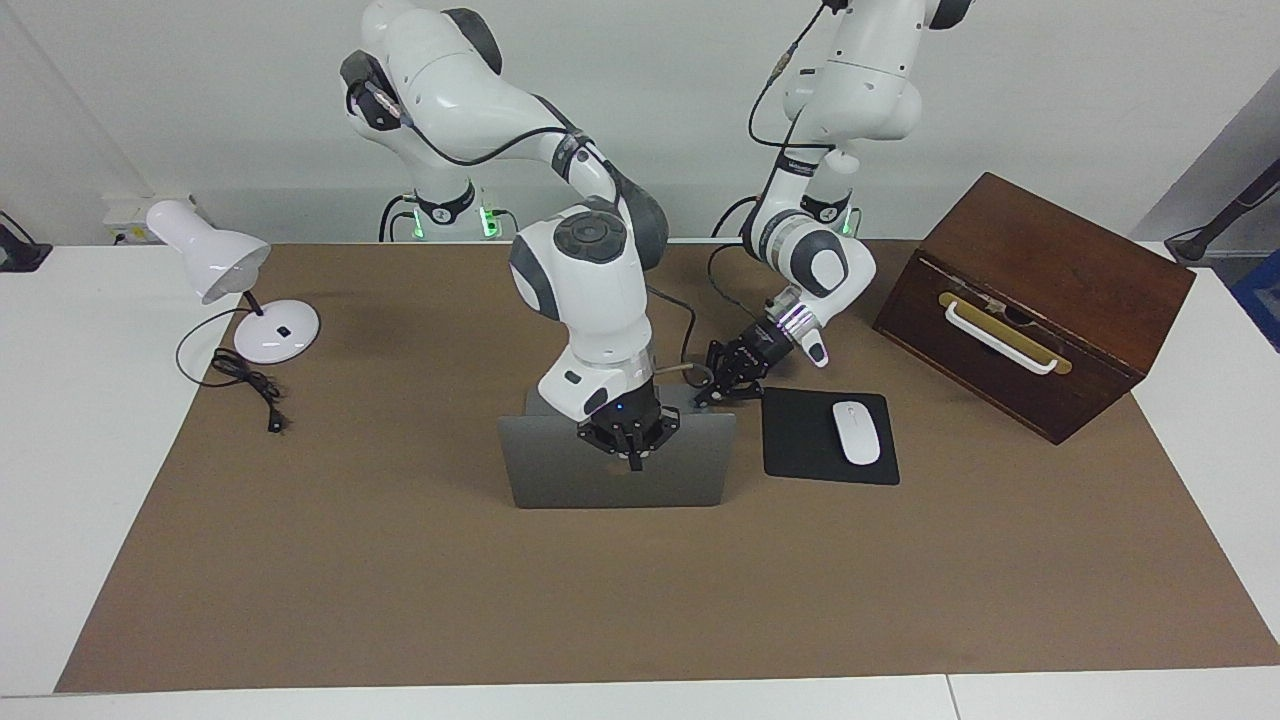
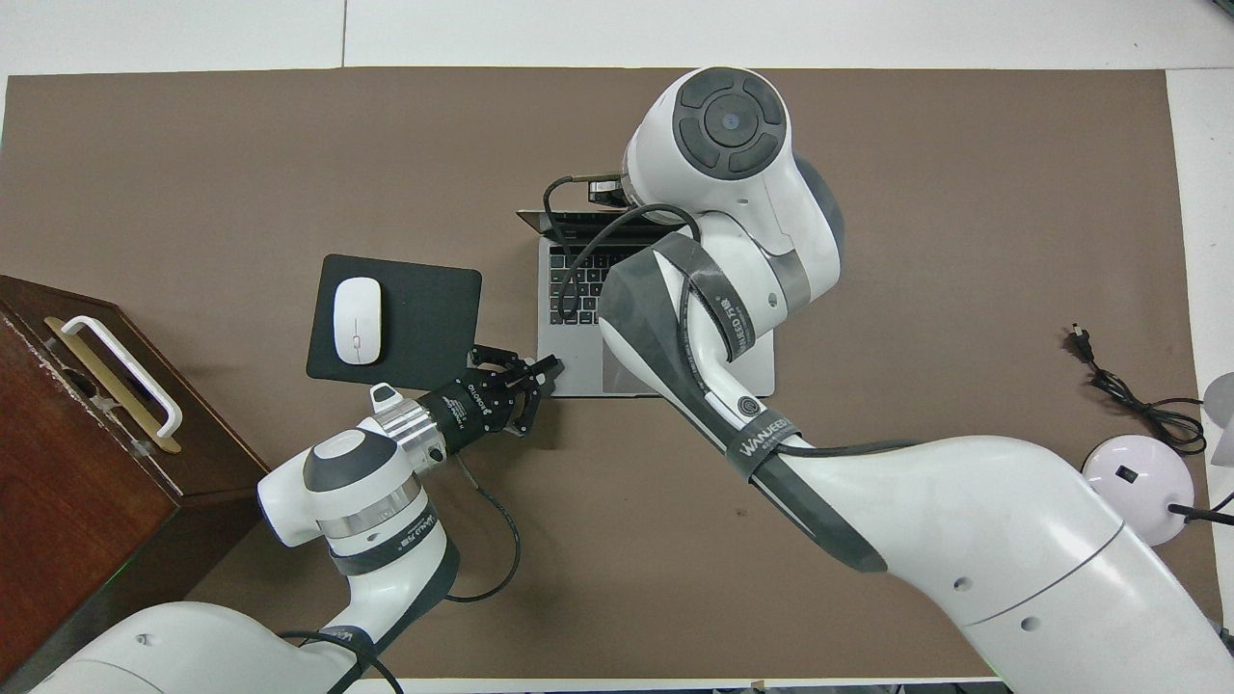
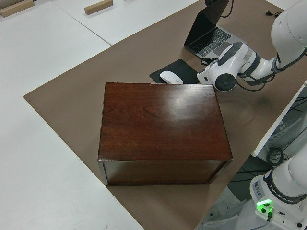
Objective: Close laptop with both arms
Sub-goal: 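Push the laptop lid down toward the keyboard with the right gripper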
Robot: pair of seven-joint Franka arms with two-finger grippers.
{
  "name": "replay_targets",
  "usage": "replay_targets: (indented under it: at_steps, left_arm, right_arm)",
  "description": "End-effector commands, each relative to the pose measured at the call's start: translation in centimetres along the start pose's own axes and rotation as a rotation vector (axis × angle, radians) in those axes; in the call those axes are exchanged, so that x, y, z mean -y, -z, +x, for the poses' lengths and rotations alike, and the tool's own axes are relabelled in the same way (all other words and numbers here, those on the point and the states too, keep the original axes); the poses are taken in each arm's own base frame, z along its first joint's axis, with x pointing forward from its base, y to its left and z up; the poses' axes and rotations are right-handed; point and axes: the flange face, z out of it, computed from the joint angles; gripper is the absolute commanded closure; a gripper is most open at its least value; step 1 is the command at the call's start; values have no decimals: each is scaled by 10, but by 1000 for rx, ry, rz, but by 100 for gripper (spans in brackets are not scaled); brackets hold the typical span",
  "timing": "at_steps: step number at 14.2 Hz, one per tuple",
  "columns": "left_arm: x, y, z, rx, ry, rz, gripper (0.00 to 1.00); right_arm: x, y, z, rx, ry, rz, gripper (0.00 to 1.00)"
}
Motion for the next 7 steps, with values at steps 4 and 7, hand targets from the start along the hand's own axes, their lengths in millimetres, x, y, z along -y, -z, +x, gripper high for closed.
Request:
replay_targets:
  at_steps: [4,7]
  left_arm:
    - [5,0,25,-34,8,-2,100]
    - [4,0,25,-35,8,-3,100]
  right_arm:
    - [-1,-13,-12,56,-83,-16,100]
    - [-2,-15,-14,74,-106,-20,100]
